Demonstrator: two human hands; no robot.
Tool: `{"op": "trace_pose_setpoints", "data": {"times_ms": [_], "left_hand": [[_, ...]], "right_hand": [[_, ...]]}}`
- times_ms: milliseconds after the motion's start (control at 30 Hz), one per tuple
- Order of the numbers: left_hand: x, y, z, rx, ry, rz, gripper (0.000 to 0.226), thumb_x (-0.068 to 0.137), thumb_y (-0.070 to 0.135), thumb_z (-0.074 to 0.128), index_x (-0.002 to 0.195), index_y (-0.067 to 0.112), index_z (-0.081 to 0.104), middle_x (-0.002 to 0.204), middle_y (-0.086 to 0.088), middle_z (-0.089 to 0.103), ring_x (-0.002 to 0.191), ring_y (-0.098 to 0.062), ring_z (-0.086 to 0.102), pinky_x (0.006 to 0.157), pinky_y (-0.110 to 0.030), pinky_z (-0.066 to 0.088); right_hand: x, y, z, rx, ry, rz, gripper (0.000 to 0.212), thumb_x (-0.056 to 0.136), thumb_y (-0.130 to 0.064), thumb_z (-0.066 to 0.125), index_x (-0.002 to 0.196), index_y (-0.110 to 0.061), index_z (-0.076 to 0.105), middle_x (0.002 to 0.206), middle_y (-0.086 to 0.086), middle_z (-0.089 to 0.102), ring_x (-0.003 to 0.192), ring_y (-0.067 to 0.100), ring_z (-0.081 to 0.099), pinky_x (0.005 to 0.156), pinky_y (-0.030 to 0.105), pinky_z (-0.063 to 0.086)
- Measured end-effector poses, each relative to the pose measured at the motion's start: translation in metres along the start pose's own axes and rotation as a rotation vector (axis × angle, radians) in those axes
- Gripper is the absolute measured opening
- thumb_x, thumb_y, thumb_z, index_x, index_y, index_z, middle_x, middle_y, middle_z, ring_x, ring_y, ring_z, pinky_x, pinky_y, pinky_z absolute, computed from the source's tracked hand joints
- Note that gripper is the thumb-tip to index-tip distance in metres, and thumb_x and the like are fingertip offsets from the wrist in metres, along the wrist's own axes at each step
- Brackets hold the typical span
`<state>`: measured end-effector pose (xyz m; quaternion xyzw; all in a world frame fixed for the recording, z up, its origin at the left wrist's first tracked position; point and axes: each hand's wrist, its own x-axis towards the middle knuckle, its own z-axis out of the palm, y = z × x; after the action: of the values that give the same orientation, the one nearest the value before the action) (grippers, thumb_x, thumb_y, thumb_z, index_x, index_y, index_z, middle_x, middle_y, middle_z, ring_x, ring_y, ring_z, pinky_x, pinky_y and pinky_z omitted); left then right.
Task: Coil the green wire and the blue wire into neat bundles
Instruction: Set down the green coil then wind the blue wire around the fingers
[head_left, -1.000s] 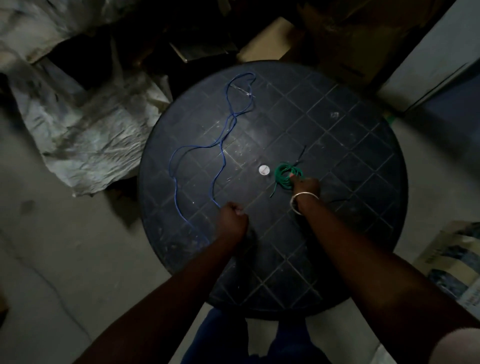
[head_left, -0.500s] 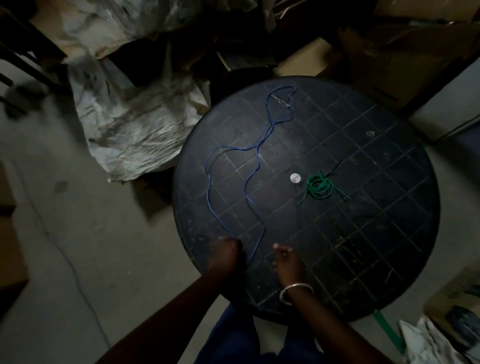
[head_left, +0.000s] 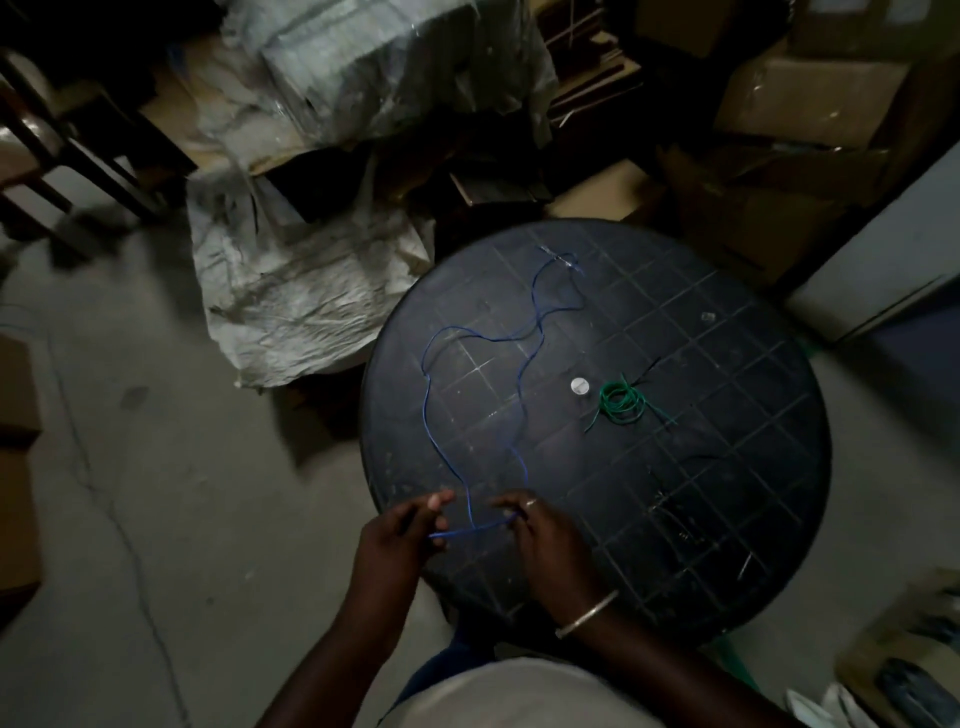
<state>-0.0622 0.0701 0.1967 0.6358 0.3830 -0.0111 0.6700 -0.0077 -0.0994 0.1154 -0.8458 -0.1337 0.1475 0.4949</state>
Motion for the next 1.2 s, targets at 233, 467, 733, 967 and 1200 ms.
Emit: {"op": "trace_pose_setpoints", "data": {"times_ms": [233,467,733,967,1200], "left_hand": [[-0.031,0.027,-0.031,0.963,0.102,0.664,0.026,0.095,0.043,0.050,0.109,0.033,0.069,0.121,0.018,0.064,0.114,-0.005,0.057,0.105,-0.045,0.040],[-0.072,0.061,-0.008,0.552,-0.449,0.373,0.031,0.094,0.043,0.050,0.078,0.018,0.060,0.061,0.007,0.060,0.054,-0.007,0.053,0.056,-0.030,0.044],[-0.094,0.099,0.021,-0.403,-0.679,0.076,0.028,0.101,0.024,0.040,0.094,0.006,0.060,0.060,0.000,0.023,0.050,-0.010,0.017,0.043,-0.021,0.019],[-0.051,0.140,0.029,-0.443,-0.424,0.409,0.038,0.103,0.016,0.036,0.134,-0.001,0.050,0.132,-0.016,0.062,0.123,-0.029,0.060,0.105,-0.042,0.047],[-0.027,0.098,0.016,0.285,-0.346,0.539,0.026,0.102,0.012,0.047,0.117,0.009,0.068,0.086,-0.017,0.075,0.080,-0.011,0.069,0.082,-0.023,0.051]], "right_hand": [[0.009,-0.055,-0.058,-0.141,-0.195,-0.301,0.032,0.092,-0.026,0.054,0.116,-0.021,0.073,0.099,-0.001,0.078,0.082,0.012,0.072,0.076,0.032,0.058],[0.027,-0.079,-0.084,-0.049,-0.226,-0.450,0.019,0.094,-0.028,0.065,0.108,-0.020,0.073,0.106,-0.004,0.075,0.084,0.018,0.071,0.075,0.040,0.055],[0.017,-0.076,-0.074,-0.005,-0.109,-0.266,0.031,0.098,-0.042,0.047,0.096,-0.022,0.070,0.091,-0.007,0.066,0.091,0.012,0.061,0.083,0.032,0.049],[-0.015,-0.096,-0.064,-0.239,-0.726,-0.084,0.018,0.099,-0.016,0.050,0.113,-0.011,0.060,0.097,0.013,0.073,0.092,0.031,0.069,0.079,0.036,0.052],[-0.022,-0.169,-0.101,0.272,-0.596,-0.133,0.026,0.106,-0.016,0.047,0.092,-0.010,0.068,0.062,0.015,0.057,0.053,0.019,0.056,0.061,0.035,0.052]]}}
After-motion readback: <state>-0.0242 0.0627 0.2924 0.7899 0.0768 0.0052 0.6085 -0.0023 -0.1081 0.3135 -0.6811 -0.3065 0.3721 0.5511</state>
